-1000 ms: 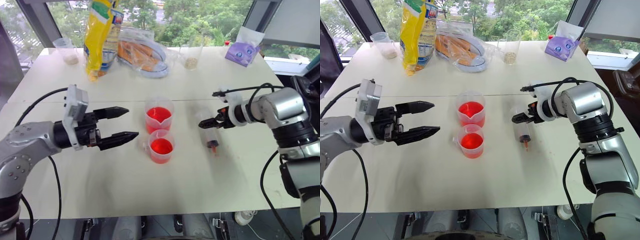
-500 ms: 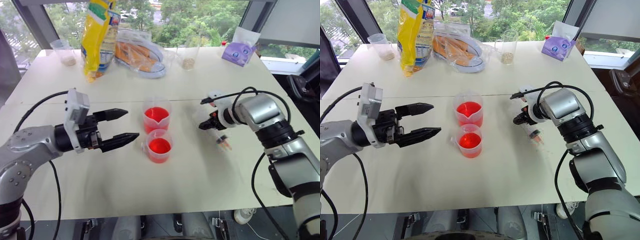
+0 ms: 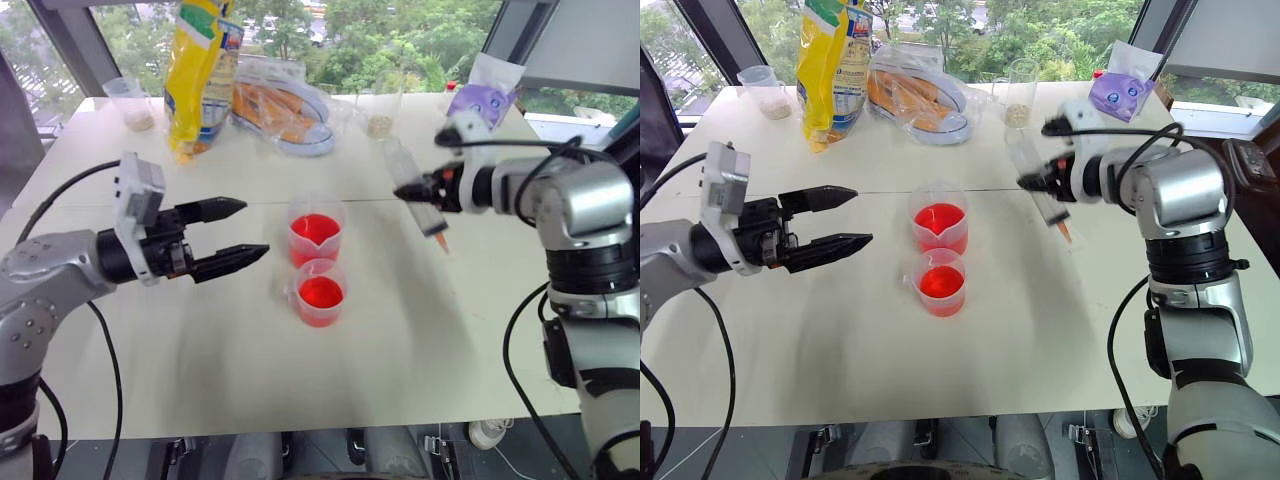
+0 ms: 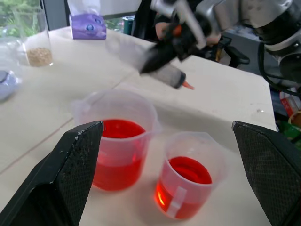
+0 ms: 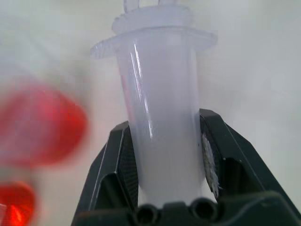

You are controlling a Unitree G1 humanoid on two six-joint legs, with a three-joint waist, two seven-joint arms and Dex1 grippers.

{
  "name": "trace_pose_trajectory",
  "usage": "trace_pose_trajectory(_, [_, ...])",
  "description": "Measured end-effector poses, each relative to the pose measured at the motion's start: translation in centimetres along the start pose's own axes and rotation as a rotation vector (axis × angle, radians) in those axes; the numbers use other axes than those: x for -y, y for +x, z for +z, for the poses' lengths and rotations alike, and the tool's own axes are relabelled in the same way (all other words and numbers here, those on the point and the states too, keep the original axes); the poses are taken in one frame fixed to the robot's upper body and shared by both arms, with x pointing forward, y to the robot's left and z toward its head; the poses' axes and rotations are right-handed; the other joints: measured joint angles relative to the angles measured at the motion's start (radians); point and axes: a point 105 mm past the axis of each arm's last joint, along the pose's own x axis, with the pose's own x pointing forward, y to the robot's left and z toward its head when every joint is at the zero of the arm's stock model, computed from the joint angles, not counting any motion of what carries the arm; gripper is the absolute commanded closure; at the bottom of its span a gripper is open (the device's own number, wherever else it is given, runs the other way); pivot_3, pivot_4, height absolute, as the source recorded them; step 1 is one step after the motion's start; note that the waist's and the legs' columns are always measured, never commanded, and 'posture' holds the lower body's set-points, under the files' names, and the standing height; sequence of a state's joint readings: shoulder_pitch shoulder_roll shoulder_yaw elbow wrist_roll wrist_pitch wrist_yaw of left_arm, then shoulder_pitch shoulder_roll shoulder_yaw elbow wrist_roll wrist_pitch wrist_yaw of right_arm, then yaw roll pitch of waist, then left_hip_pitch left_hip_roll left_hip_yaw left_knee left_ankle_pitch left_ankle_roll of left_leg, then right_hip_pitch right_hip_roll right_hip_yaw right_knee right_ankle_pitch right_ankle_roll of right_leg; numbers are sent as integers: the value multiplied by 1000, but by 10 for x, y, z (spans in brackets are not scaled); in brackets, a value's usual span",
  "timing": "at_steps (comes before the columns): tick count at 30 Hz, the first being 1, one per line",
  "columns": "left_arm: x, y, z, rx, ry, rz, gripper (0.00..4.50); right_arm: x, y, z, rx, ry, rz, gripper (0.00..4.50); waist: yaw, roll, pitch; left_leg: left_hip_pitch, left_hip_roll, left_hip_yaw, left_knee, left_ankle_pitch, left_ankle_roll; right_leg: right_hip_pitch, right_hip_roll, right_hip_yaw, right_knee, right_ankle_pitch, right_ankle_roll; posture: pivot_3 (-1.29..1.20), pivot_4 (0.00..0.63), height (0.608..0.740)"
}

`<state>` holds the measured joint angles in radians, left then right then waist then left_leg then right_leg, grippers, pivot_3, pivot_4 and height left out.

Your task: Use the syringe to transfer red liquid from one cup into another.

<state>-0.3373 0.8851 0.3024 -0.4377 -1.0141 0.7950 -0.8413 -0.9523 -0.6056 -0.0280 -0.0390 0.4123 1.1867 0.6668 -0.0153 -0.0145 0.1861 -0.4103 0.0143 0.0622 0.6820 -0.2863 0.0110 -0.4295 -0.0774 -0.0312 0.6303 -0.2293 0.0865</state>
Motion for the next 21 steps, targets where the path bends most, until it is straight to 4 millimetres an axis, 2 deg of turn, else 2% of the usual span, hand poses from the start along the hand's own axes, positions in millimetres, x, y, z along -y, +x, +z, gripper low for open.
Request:
trace_pose_trajectory(6, [-12,1,17,30,31,-18,0,-56,0,56,438,-5,267,3085,1,0,0,0,0,0,0,0,0,0,0,0,1,0,0,0,150,740])
trace_pose_trajectory(9, [-15,1,21,29,41,-27,0,-71,4,65,602,24,328,3085,1,0,0,0,0,0,0,0,0,1,0,0,1,0,0,0,150,740])
trace_pose_trajectory(16, [-14,2,20,13,41,-45,0,-76,28,41,716,91,347,3085,-2,0,0,0,-1,0,0,0,0,1,-1,0,1,0,0,0,150,740])
trace_pose_trajectory(21, [-13,1,20,-8,41,-41,0,-82,47,10,723,93,340,3085,-3,0,0,0,0,-1,0,0,-1,0,0,0,1,0,0,0,150,740])
